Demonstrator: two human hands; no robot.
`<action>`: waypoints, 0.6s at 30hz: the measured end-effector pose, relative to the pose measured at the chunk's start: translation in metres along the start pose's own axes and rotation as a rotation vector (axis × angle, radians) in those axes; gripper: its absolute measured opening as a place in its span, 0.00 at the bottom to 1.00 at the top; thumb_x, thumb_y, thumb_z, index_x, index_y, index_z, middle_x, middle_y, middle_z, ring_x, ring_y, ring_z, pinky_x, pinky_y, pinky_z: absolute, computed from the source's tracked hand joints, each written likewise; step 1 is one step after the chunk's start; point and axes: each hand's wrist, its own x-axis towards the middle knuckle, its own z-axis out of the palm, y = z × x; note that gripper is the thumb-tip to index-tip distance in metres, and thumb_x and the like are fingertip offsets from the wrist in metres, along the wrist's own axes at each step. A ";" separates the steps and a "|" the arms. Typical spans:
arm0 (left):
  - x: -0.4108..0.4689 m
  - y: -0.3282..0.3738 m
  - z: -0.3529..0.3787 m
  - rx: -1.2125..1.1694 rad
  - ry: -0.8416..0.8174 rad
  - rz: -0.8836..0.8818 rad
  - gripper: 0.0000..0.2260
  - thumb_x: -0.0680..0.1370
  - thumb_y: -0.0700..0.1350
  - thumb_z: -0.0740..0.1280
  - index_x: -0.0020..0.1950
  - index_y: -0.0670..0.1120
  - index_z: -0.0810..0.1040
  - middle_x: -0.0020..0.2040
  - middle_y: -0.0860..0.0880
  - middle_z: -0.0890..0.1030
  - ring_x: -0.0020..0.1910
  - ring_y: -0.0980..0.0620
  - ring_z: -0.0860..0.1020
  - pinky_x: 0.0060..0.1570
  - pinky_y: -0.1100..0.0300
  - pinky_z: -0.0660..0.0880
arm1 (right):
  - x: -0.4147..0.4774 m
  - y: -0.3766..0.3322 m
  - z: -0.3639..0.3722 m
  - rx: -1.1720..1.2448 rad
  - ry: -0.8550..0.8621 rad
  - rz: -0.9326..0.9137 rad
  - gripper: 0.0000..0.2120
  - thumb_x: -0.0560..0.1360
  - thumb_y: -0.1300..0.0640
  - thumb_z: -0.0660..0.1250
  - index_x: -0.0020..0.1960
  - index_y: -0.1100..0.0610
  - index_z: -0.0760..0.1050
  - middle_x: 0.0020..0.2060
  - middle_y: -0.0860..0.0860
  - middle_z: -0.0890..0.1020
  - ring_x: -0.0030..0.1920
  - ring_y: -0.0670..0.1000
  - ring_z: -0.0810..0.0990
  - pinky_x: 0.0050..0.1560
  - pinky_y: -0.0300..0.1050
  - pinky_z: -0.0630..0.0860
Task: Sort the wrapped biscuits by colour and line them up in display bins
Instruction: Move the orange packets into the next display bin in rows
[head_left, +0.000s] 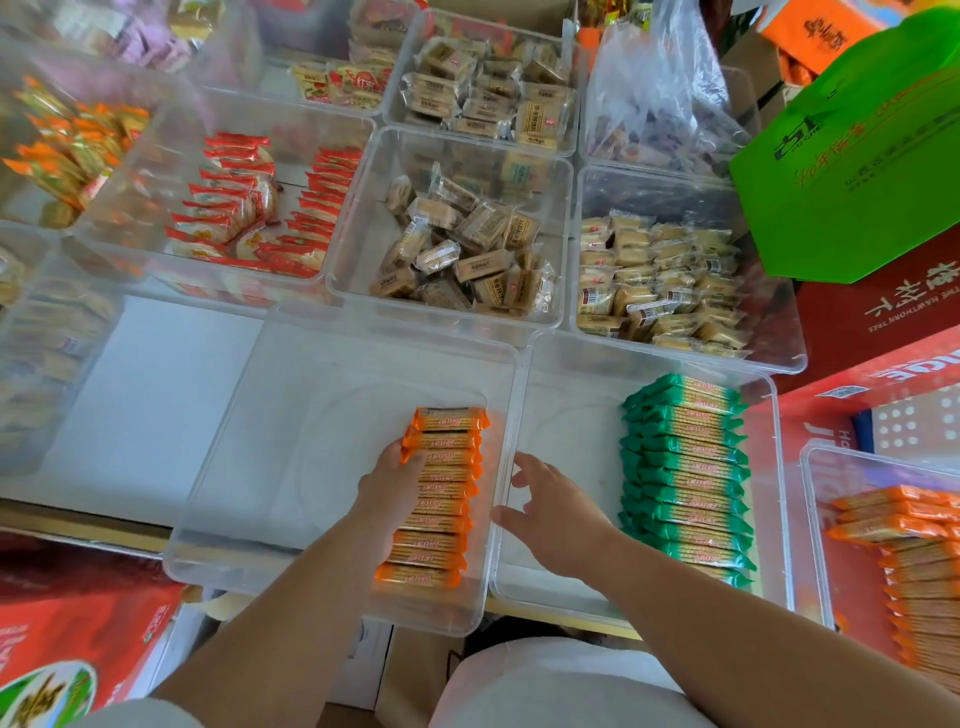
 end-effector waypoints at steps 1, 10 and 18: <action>-0.004 0.003 0.000 0.023 0.022 0.012 0.27 0.74 0.71 0.55 0.73 0.68 0.62 0.64 0.47 0.76 0.58 0.42 0.79 0.57 0.39 0.78 | 0.000 0.000 0.000 0.000 0.001 -0.005 0.35 0.79 0.43 0.68 0.80 0.45 0.55 0.72 0.45 0.71 0.67 0.50 0.75 0.68 0.51 0.74; -0.074 0.040 0.048 0.616 0.407 0.778 0.23 0.78 0.62 0.62 0.68 0.51 0.74 0.63 0.50 0.78 0.62 0.44 0.73 0.60 0.45 0.73 | -0.022 0.024 -0.036 0.068 0.114 -0.098 0.32 0.78 0.41 0.68 0.78 0.43 0.61 0.70 0.43 0.72 0.63 0.45 0.76 0.62 0.43 0.77; -0.139 0.086 0.178 0.726 0.177 1.218 0.23 0.76 0.62 0.60 0.62 0.49 0.77 0.55 0.52 0.77 0.55 0.50 0.73 0.54 0.52 0.75 | -0.092 0.187 -0.131 0.172 0.572 0.018 0.13 0.77 0.49 0.72 0.60 0.49 0.80 0.52 0.44 0.83 0.49 0.42 0.81 0.50 0.43 0.79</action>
